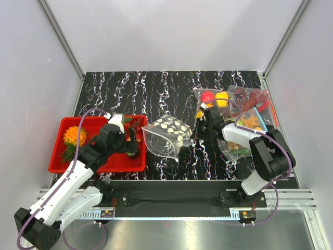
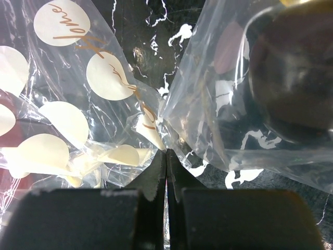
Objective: Open the zip-top bag and remove the fake food
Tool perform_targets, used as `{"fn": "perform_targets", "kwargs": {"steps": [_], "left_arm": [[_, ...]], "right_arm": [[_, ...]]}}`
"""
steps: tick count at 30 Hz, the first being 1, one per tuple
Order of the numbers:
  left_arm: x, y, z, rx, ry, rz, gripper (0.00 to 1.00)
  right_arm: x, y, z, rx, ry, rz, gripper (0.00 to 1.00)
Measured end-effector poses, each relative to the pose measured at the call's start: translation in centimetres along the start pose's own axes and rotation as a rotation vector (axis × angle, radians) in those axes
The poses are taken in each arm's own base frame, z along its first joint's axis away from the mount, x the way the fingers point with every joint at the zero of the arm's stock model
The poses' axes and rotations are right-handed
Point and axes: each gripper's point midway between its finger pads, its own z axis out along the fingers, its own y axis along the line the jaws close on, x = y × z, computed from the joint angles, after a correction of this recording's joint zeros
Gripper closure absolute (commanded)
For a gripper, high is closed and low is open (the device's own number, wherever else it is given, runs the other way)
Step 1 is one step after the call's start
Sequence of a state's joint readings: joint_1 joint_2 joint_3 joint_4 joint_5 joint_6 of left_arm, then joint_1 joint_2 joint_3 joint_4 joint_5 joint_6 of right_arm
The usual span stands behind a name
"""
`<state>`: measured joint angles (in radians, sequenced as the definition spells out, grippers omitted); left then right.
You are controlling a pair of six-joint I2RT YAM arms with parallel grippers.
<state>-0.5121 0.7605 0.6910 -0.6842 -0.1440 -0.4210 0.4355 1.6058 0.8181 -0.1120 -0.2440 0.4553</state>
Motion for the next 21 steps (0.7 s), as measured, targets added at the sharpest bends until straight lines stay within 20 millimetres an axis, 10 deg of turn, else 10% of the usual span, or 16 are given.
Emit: {"fn": "perform_targets", "kwargs": {"steps": [12,21], "left_arm": [[-0.6,0.5,-0.4,-0.021,-0.036,-0.006,0.01],[-5.3,0.3,-2.8,-0.042,-0.181,-0.032,0.01]], "right_arm": [[-1.4,0.9,-0.8,-0.009,-0.016,-0.048,0.92],[-4.6,2.5,-5.1,-0.001,-0.126,-0.124,0.04]]}}
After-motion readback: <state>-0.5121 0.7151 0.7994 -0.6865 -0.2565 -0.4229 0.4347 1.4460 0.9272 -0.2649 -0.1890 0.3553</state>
